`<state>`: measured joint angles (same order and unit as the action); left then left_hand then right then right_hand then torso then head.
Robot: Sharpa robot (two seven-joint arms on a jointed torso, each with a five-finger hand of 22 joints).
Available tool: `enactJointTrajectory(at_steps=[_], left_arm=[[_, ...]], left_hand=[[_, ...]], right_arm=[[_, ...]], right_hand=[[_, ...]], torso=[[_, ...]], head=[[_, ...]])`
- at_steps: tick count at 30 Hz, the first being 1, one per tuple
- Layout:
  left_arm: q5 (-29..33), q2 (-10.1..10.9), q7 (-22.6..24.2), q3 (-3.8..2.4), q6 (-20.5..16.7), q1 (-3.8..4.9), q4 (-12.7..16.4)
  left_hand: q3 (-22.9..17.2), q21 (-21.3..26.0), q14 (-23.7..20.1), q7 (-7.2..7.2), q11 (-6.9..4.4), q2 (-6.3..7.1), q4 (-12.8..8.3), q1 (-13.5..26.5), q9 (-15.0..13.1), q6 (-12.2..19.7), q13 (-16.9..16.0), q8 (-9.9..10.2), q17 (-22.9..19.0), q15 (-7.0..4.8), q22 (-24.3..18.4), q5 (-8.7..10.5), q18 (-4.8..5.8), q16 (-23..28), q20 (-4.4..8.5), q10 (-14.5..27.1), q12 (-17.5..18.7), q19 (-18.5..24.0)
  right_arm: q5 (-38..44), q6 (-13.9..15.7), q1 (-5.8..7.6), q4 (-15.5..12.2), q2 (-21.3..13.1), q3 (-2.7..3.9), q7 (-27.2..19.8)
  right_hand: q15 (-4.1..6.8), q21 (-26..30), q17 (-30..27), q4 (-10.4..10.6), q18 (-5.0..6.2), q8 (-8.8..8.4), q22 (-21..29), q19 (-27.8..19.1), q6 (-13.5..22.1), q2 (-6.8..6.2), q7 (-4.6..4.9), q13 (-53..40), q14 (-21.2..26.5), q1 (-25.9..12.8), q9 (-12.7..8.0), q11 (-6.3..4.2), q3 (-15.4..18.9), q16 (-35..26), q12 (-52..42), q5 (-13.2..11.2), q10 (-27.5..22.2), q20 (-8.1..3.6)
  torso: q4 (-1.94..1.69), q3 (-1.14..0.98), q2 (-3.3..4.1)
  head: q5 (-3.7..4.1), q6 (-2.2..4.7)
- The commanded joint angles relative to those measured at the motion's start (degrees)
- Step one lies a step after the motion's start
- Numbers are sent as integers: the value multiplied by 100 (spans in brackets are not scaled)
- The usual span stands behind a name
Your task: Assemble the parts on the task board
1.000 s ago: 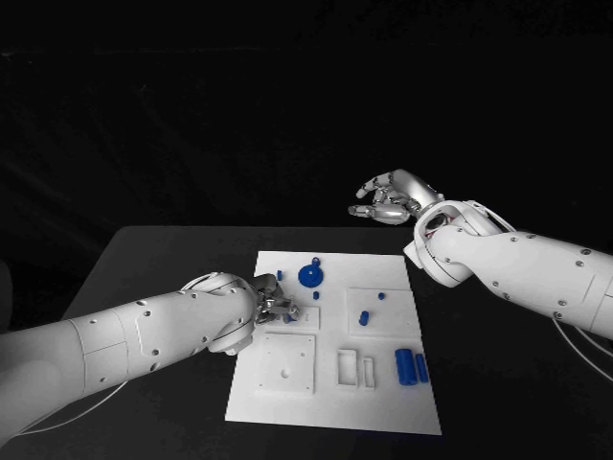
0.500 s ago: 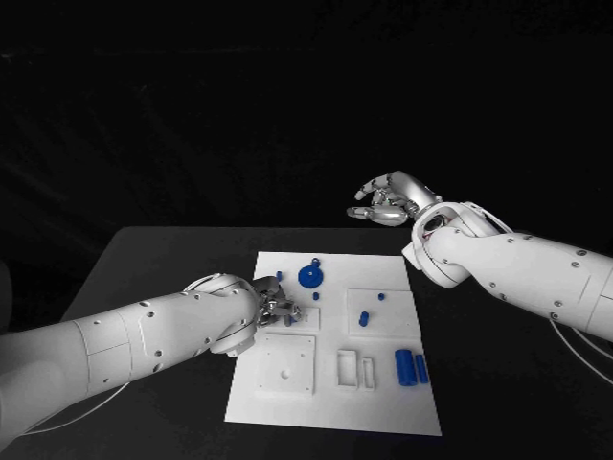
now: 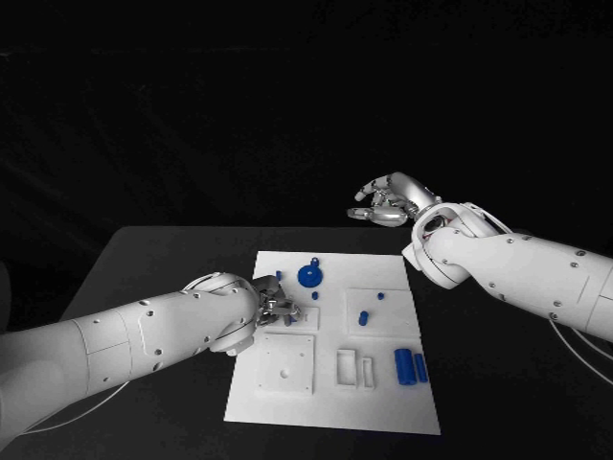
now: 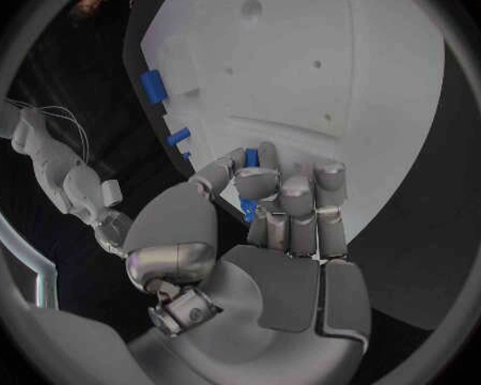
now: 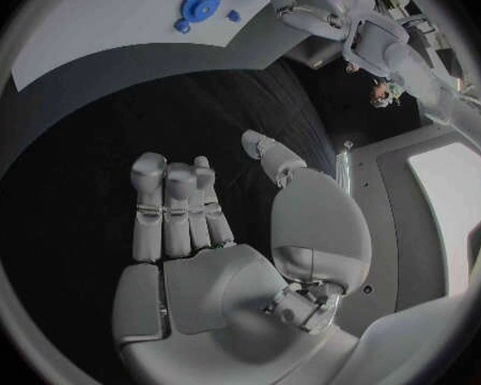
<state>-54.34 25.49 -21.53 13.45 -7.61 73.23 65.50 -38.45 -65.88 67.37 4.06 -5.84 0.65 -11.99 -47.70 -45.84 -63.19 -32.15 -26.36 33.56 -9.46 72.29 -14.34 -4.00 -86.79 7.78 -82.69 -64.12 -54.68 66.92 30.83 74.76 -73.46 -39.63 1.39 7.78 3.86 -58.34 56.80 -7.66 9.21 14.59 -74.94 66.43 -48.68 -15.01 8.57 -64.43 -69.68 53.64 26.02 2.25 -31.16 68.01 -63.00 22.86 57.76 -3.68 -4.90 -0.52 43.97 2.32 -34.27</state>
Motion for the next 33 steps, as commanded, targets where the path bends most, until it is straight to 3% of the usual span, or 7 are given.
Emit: enactJointTrajectory(at_steps=[1, 7, 16, 19, 21, 27, 33], left_arm=[[16, -35, -46, 20, 26, -33, -30], [54, -30, -40, 20, -76, -28, -58], [88, -18, -27, 19, -155, -20, -50], [114, -18, -16, 19, -169, -20, -53], [116, -18, -15, 19, -187, -20, -56], [129, -14, -1, 18, -251, -20, -63], [190, -7, 30, 18, -280, -19, -62]], left_hand=[[-23, 28, 277, -595, -197, 58, 30, -10, 24, -987, 24, 27, -15, -374, 7, 88, -48, 38, 741, 248, 1, -17], [-7, 55, 261, -574, -182, 186, 168, 11, 64, -929, 94, 62, -56, -365, 14, 409, -47, 71, 741, 257, 36, -11], [-10, 92, 223, -539, -160, 445, 297, 20, 120, -805, 167, 173, -108, -361, 14, 454, -48, 139, 742, 297, 109, 1], [-13, 96, 222, -538, -160, 458, 304, 17, 121, -803, 171, 177, -111, -361, 13, 453, -48, 143, 742, 298, 114, 2], [-15, 112, 208, -533, -156, 562, 340, 18, 132, -758, 186, 213, -127, -362, 9, 461, -45, 168, 739, 318, 140, 7], [-22, 127, 204, -526, -156, 642, 396, 8, 132, -749, 197, 229, -142, -363, 6, 482, -42, 184, 739, 324, 155, 3], [-47, 176, 166, -503, -137, 859, 573, -13, 140, -653, 218, 309, -178, -351, 0, 598, -32, 230, 733, 379, 199, 17]], right_arm=[[8, -72, -2, 3, 0, 3, -25], [8, -80, -2, 5, -8, 3, -26], [8, -87, -2, 3, -12, 3, -23], [8, -89, -2, 8, -14, 3, -21], [8, -89, -3, 8, -14, 3, -21], [7, -86, -7, 9, -16, 3, -22], [5, -87, -18, 13, -17, 3, -22]], right_hand=[[4, 19, -1, 30, 579, 33, -22, 29, 1, 1, 30, 9, 17, 45, 8, 13, 10, -40, -29, 27, -45, -4], [4, 20, -1, 32, 579, 33, -22, 28, 2, 1, 30, 11, 18, 44, 8, 13, 11, -40, -31, 34, -46, -4], [4, 20, -1, 33, 579, 33, -23, 28, 3, -1, 31, 13, 18, 43, 8, 14, 13, -40, -32, 39, -47, -3], [4, 21, -1, 33, 579, 32, -23, 28, 3, -1, 31, 13, 18, 43, 7, 14, 13, -41, -32, 40, -47, -3], [4, 21, -1, 34, 579, 32, -24, 27, 4, -2, 31, 14, 19, 42, 7, 14, 14, -41, -32, 42, -48, -3], [3, 22, -1, 36, 579, 31, -25, 27, 7, -3, 32, 17, 20, 40, 6, 15, 17, -41, -34, 46, -50, -2], [3, 23, -1, 39, 579, 30, -25, 26, 10, -4, 32, 19, 21, 37, 6, 15, 19, -41, -36, 49, -52, -2]], torso=[[-1, 0, -3], [-2, 0, -4], [-9, 2, -5], [-6, 3, -4], [-6, 4, -4], [-6, 3, -3], [-7, 2, -1]], head=[[13, 5], [26, 12], [31, 13], [33, 16], [34, 19], [41, 25], [42, 29]])
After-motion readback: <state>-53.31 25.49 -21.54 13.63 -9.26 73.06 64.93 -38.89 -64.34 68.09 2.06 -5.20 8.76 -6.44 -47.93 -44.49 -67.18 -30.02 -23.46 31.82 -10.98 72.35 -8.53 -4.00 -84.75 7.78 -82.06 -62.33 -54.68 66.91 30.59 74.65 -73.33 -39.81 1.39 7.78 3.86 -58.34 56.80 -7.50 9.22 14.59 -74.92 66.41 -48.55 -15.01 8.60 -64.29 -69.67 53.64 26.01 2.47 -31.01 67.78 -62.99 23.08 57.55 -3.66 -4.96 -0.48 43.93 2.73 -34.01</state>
